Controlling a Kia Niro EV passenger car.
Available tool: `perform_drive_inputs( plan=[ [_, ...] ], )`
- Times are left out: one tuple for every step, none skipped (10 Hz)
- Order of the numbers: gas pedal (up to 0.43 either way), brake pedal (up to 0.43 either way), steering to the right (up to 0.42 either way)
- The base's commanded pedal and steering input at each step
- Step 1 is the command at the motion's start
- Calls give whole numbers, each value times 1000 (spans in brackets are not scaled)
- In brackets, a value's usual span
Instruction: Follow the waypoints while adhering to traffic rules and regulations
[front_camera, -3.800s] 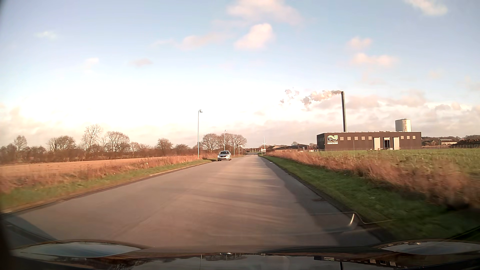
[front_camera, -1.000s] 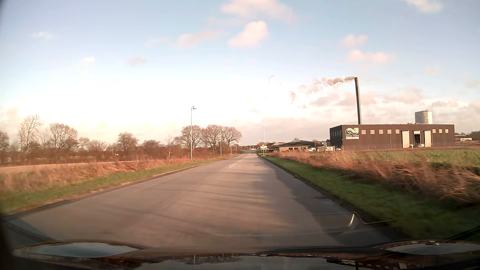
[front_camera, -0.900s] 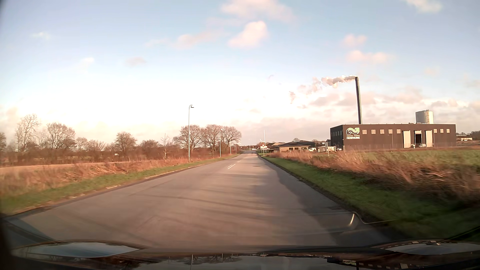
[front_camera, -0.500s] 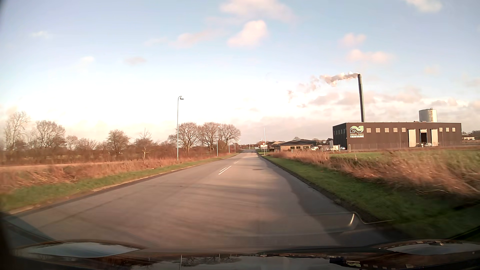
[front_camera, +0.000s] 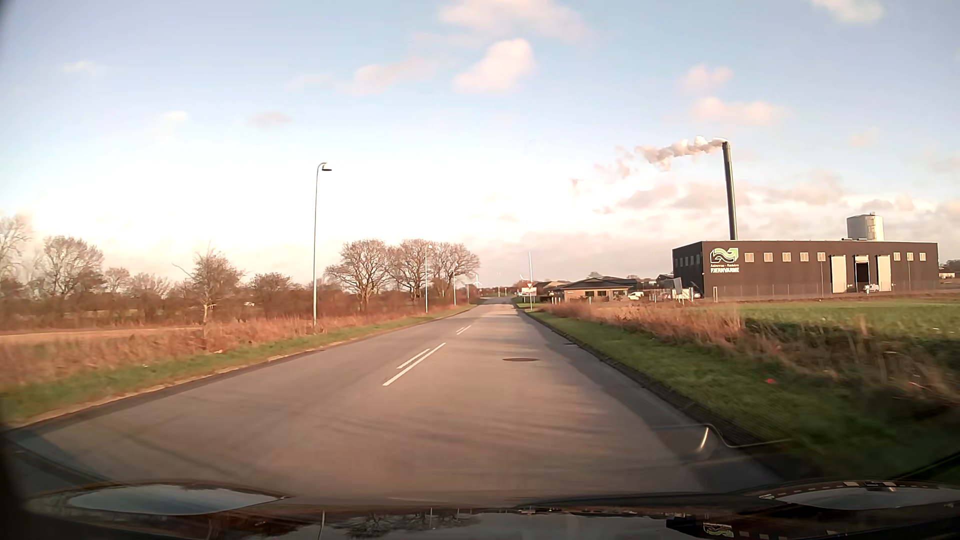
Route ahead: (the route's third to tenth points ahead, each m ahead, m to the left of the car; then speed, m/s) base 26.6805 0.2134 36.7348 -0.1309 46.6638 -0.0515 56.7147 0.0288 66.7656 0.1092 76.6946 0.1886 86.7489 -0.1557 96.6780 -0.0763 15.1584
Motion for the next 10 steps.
perform_drive_inputs(
  plan=[
    [110,0,0],
    [110,0,1],
    [110,0,1],
    [110,0,1],
    [110,0,1],
    [110,0,1],
    [110,0,1],
    [110,0,1],
    [110,0,1],
    [110,0,1]
  ],
)
